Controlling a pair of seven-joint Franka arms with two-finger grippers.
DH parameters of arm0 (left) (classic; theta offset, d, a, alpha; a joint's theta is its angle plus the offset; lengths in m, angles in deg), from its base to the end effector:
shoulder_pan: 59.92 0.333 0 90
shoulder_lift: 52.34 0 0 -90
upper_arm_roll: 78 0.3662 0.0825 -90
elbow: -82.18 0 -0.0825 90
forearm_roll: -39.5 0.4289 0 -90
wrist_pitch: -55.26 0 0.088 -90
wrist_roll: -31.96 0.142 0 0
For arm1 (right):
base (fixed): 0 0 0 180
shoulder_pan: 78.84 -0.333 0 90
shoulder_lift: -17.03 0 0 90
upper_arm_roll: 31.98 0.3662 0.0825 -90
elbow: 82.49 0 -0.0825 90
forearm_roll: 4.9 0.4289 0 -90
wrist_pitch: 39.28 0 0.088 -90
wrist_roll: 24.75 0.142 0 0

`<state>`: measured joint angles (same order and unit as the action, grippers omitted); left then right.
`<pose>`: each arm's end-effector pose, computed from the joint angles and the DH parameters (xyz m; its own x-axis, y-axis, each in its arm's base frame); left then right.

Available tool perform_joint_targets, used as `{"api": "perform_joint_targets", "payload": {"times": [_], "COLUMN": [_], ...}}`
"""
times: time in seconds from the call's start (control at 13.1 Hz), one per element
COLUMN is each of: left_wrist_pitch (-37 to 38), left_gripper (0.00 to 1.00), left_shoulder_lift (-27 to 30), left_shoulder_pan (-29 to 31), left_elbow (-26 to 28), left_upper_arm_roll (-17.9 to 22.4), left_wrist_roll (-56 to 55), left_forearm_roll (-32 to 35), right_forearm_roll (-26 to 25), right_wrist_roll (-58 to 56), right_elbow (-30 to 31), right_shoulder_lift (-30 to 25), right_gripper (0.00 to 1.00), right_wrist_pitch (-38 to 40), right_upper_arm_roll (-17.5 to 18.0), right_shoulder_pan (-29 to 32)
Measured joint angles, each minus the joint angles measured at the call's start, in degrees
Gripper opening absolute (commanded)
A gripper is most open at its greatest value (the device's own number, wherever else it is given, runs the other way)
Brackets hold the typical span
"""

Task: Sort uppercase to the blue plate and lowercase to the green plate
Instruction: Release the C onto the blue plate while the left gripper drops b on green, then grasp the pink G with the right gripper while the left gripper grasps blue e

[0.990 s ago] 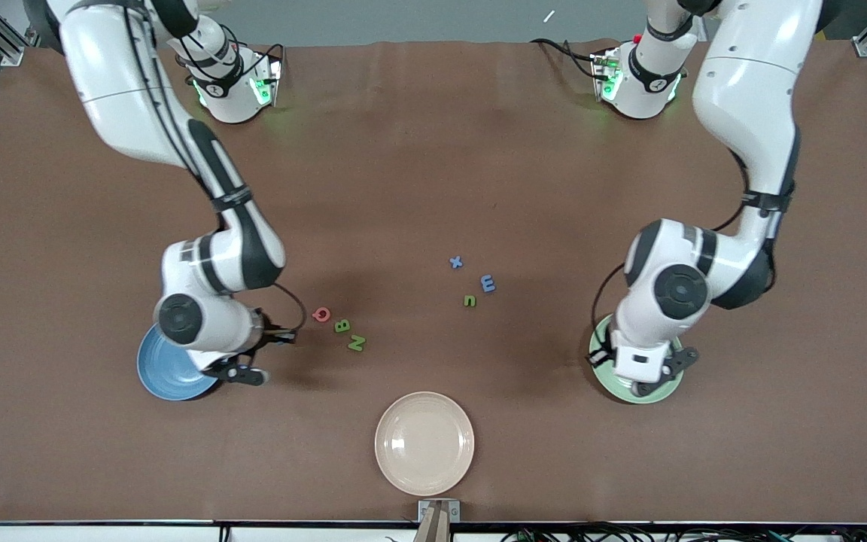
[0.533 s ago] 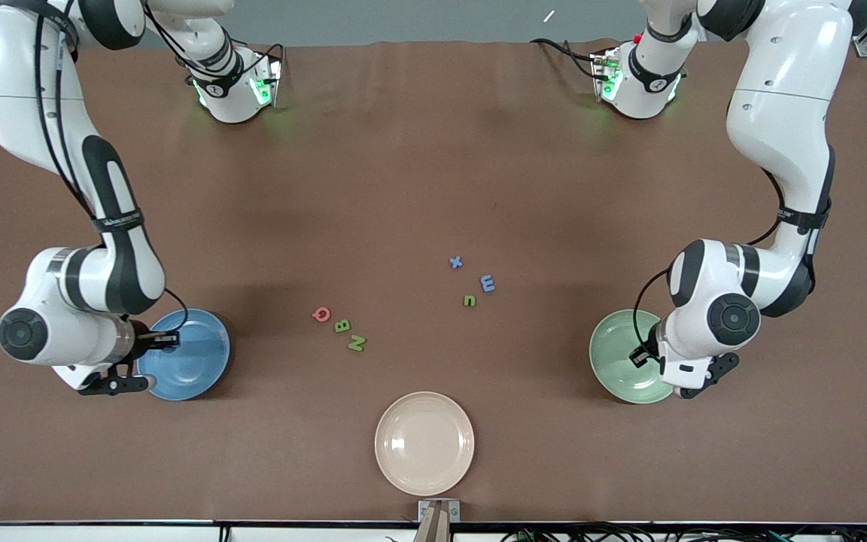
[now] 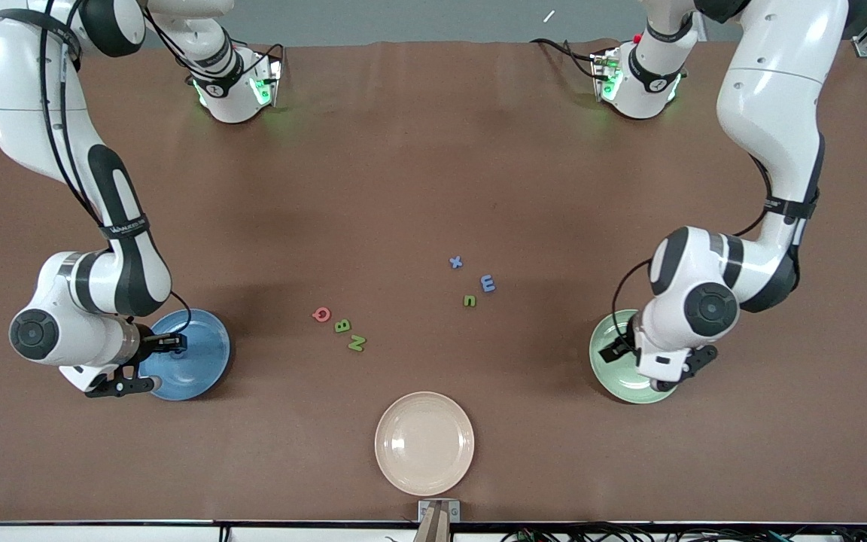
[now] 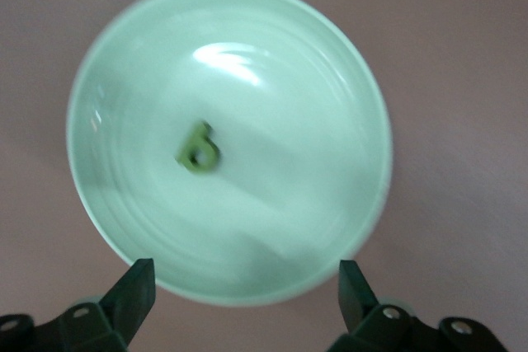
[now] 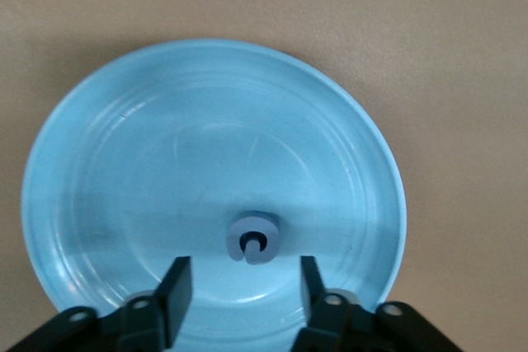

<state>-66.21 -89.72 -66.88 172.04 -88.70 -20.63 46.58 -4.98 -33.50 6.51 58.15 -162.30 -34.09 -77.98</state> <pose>0.7259 -0.2030 0.2363 0.8375 0.5426 -0.0640 0.5394 -0.8398 -0.0611 0.7531 -0.0358 0.1898 0.9862 0.1078 -0.1257 0.1095 -0.9940 0.0062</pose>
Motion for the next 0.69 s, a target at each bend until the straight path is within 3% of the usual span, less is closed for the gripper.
{"api": "perform_joint_targets", "payload": {"times": [0.08, 0.3, 0.69], "left_wrist_pitch": [0.33, 0.41, -3.82], "left_gripper": [0.75, 0.69, 0.61], "left_shoulder_lift": [0.24, 0.22, -0.13], "left_shoulder_pan": [-0.64, -2.87, -10.76], "left_elbow": [0.01, 0.81, 4.70], "left_upper_arm_roll": [-1.69, -5.78, -6.37], "left_wrist_roll": [-2.23, -8.72, -16.56], "left_forearm_roll": [0.00, 0.00, 2.23], "right_forearm_roll": [0.05, 0.93, 1.23], "right_wrist_roll": [0.05, 5.21, 23.40], "right_elbow": [-0.19, -0.71, -0.70], "right_shoulder_lift": [-0.04, -0.19, -0.22], "right_gripper": [0.81, 0.82, 0.82], "right_wrist_pitch": [-0.04, 0.03, 0.36], "right_upper_arm_roll": [0.13, 0.98, 6.18], "right_shoulder_pan": [-0.30, -3.19, -10.04]}}
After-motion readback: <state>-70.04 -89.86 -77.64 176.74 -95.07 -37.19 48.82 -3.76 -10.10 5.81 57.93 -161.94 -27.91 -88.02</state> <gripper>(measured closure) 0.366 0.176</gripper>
